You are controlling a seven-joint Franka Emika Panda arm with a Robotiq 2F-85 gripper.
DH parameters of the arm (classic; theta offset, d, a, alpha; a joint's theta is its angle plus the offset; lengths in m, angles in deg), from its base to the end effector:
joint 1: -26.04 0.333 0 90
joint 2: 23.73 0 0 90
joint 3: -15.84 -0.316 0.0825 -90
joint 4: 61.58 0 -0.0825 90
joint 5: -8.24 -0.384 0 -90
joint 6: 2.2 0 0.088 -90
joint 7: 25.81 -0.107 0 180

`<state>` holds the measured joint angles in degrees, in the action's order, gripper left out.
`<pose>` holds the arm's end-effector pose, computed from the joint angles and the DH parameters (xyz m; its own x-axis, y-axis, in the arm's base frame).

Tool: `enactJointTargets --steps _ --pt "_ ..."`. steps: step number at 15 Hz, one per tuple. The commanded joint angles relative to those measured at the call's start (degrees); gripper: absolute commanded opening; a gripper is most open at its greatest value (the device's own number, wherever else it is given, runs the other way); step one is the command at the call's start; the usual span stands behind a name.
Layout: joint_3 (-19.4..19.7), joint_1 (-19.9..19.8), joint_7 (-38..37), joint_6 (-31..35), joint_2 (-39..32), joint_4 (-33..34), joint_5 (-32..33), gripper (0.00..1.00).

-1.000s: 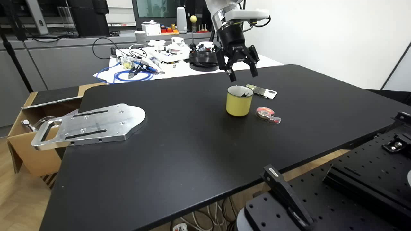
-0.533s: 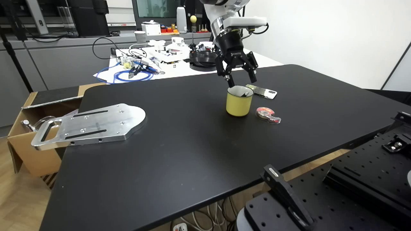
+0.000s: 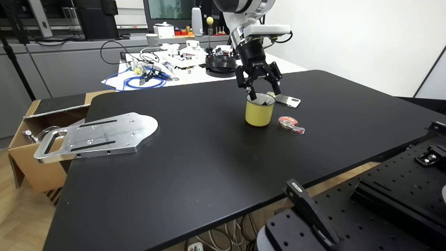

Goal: Put the pen on the counter

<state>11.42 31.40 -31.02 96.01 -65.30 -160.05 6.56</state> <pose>0.5673 0.0995 0.1362 0.7416 0.0516 -0.6688 0.0610 -0.9981 -0.0093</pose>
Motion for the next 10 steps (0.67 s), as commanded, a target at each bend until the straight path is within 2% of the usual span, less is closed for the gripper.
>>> enactJointTargets --steps 1,4,5,6,10 --pt "0.44 -0.36 0.52 -1.76 -1.15 1.62 -1.43 1.0" --pt "0.61 -0.34 0.73 -1.51 -1.4 1.48 -1.65 1.0" --pt "0.66 -0.31 0.55 -1.04 -1.37 1.28 -1.73 0.75" --pt "0.71 -0.19 0.43 -0.76 -1.33 1.13 -1.62 0.73" --pt "0.7 -0.19 0.51 -0.32 -1.24 1.01 -1.6 0.45"
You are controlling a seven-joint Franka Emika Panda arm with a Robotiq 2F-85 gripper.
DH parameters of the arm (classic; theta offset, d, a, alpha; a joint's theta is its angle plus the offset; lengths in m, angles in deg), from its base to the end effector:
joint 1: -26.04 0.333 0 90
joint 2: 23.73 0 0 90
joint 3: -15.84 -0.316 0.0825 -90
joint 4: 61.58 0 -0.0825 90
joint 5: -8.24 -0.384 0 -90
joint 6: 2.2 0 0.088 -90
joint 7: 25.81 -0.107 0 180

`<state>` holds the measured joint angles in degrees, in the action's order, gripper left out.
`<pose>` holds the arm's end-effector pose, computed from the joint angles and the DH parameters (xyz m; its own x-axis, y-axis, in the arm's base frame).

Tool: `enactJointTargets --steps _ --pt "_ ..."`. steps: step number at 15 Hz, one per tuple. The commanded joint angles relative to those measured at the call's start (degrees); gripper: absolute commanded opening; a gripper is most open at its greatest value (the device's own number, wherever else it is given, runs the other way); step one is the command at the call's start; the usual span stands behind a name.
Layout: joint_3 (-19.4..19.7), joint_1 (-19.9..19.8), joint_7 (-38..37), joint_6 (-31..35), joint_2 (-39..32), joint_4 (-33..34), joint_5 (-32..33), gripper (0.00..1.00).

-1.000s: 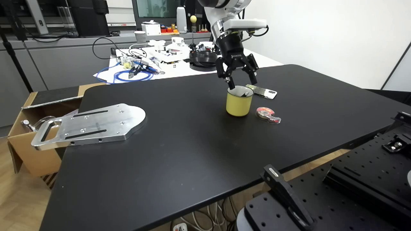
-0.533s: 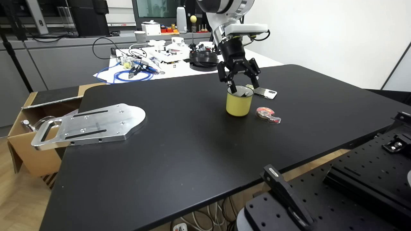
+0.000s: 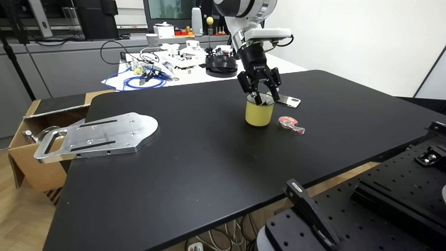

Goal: Put the pen on the counter

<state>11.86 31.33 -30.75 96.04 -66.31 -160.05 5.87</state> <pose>0.5644 0.0953 0.1259 0.7299 0.0449 -0.6821 0.0481 -0.9987 -0.0142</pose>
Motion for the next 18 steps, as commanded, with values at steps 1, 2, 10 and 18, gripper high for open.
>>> enactJointTargets --steps 1,2,10,18 --pt "0.28 -0.15 0.22 -0.25 -0.21 0.96 -0.91 0.39" --pt "0.28 -0.16 0.22 -0.18 -0.2 0.94 -0.93 0.31" --pt "0.1 -0.41 0.86 -0.73 0.01 1.33 -1.14 0.03" --pt "-0.16 -1.59 4.14 -8.46 1.91 5.3 -2.49 0.03"
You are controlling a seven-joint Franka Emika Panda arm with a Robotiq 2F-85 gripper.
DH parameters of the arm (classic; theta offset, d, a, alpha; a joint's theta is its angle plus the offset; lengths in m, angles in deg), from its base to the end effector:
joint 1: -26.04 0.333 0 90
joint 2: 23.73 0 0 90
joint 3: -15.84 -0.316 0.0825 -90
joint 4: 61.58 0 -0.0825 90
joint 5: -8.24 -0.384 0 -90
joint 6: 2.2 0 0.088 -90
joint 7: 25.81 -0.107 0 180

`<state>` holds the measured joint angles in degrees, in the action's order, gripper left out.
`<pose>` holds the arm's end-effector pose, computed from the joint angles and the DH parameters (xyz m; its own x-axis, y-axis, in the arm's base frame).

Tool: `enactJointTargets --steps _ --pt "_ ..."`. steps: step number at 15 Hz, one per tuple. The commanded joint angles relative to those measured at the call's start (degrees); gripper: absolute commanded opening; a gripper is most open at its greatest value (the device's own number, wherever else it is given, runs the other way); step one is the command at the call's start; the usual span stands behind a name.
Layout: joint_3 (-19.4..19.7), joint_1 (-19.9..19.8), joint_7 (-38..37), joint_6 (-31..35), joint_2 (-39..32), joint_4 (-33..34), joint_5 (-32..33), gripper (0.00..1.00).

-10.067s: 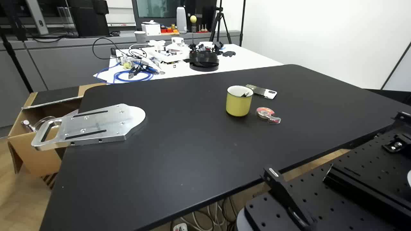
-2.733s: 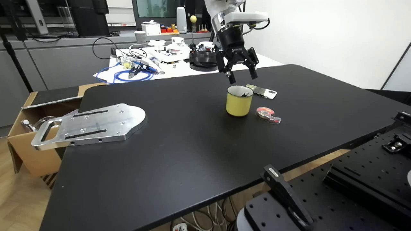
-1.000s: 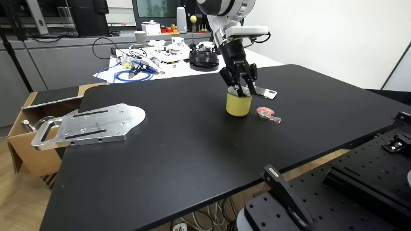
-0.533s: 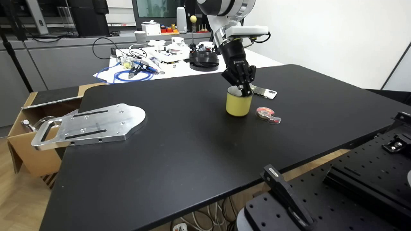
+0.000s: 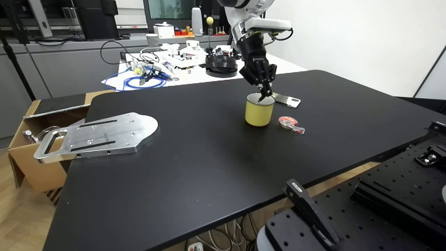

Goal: Put the pen on the counter

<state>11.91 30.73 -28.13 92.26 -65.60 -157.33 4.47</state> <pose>0.5764 0.0923 0.1483 0.7230 0.0824 -0.6859 0.0546 -0.9966 -0.0623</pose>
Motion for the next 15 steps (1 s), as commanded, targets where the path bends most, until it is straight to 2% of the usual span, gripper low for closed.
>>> enactJointTargets --steps 1,8,10,13,15 --pt "-0.22 -1.14 2.02 -6.36 1.52 3.37 -1.14 0.03" --pt "0.11 -4.5 7.42 -19.24 3.06 9.12 -3.83 0.03" --pt "0.68 -5.34 8.45 -20.54 3.72 9.51 -3.55 0.03" --pt "1.49 -6.02 9.79 -16.47 4.65 7.8 -2.18 0.03" --pt "2.26 -5.83 8.96 -9.01 5.09 5.41 -1.47 0.03"
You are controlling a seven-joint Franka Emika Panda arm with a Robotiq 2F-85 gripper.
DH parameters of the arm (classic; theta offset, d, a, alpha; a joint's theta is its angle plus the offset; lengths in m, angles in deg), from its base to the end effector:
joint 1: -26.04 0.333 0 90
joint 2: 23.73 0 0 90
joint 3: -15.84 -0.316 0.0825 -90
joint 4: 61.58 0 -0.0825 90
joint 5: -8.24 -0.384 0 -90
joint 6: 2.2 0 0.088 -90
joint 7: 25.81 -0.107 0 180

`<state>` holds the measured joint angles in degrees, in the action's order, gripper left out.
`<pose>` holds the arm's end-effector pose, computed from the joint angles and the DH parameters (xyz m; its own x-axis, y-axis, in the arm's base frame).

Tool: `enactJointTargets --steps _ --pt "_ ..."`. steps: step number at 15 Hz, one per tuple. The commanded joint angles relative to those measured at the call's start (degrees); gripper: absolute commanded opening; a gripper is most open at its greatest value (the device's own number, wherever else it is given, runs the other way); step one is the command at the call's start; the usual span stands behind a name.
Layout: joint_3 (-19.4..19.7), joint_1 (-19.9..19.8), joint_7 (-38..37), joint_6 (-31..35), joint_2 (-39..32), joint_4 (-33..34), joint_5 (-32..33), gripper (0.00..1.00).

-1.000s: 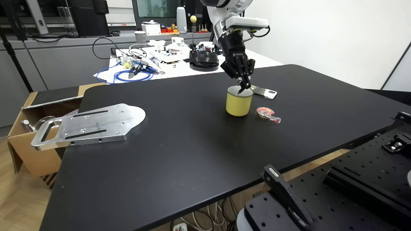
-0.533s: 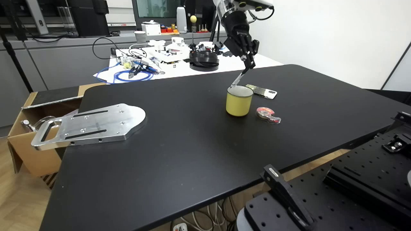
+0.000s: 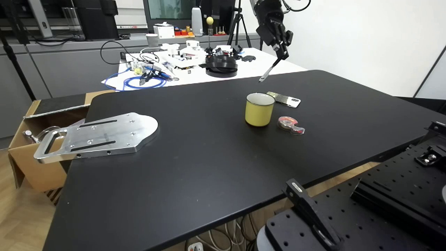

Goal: Put the pen on the counter

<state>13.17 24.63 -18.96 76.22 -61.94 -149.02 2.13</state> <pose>0.6018 0.0230 0.2375 0.6807 0.1686 -0.7129 0.0313 -0.9790 -0.2016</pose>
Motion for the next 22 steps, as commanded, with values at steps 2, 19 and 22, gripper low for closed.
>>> enactJointTargets --steps 2,19,22 --pt "1.34 0.28 -1.43 16.28 1.26 -5.22 0.19 0.03" --pt "8.37 8.27 -21.35 62.24 -4.9 -18.63 7.35 0.03" --pt "9.19 9.16 -23.12 62.21 -4.88 -19.09 7.86 0.38"
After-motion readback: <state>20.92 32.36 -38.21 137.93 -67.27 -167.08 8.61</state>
